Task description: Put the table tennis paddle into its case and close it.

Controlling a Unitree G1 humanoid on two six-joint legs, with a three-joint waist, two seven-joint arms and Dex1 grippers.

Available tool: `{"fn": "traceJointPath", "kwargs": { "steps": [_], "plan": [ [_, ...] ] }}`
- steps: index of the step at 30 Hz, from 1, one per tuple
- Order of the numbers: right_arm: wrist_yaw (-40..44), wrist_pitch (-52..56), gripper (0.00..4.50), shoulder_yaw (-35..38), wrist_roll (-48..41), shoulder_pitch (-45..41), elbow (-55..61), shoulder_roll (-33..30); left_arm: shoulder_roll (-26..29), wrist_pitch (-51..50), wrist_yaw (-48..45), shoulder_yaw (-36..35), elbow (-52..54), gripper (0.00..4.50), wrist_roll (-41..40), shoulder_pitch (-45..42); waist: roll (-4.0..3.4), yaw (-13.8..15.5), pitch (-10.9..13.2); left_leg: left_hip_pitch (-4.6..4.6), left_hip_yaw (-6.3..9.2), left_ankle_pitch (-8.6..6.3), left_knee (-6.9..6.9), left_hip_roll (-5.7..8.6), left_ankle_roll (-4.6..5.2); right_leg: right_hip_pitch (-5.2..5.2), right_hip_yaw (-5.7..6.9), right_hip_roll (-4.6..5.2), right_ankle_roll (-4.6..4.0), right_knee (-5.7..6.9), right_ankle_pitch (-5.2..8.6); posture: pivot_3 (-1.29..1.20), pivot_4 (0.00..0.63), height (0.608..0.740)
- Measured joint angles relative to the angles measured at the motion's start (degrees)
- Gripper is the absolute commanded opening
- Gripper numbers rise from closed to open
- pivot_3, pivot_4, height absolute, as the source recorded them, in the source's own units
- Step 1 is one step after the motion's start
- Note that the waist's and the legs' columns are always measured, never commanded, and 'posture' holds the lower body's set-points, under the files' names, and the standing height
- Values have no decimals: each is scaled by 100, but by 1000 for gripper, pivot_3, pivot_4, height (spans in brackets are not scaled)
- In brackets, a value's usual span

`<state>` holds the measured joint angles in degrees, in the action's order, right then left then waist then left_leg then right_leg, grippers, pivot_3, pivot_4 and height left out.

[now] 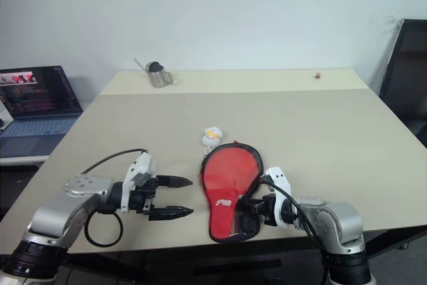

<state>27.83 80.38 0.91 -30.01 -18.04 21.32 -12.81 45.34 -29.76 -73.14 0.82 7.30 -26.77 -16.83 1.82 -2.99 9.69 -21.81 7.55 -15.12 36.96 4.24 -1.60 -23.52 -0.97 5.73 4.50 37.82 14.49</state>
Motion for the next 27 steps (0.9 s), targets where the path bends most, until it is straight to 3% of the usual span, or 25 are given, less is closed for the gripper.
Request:
{"fn": "traceJointPath", "kwargs": {
  "steps": [7, 10, 21, 24, 27],
  "plan": [
    [-315, 214, 32, 352, -171, 232, 272, 116, -11, 20, 30, 1, 0, 4500, 2, 3, 0, 96, 0, 0, 2, 0, 0, 0, 0, 4, 3, 1, 0, -4, 0, 0, 150, 740],
    [-498, 431, 837, 571, -221, 360, 466, 254, -20, 33, 54, 1, 0, 4500, 2, 7, 0, 119, 0, 0, 3, 0, 0, 0, 0, 5, 4, 1, 0, -6, 0, 0, 150, 740],
    [-645, 1064, 4458, 887, -550, 580, 1327, 374, -62, 152, 114, 101, -8, 4500, 13, 15, -2, 135, 0, 7, 9, 0, 2, 2, 0, 23, 15, 4, 1, -6, 0, 0, 150, 740],
    [-539, 1007, 4458, 871, -628, 583, 1397, -71, -81, 158, 123, 117, -10, 4500, 12, 12, -4, 150, 2, 6, 10, 0, 6, 5, 0, 28, 19, 8, 4, -9, -2, 0, 150, 740],
    [-78, 852, 4458, 997, -791, 623, 1438, -1237, -82, 161, 140, 115, -19, 4500, 11, 14, -12, 164, 10, 2, 9, 0, 6, 8, 2, 31, 23, 13, 9, -16, -3, 0, 150, 740]
  ]
}}
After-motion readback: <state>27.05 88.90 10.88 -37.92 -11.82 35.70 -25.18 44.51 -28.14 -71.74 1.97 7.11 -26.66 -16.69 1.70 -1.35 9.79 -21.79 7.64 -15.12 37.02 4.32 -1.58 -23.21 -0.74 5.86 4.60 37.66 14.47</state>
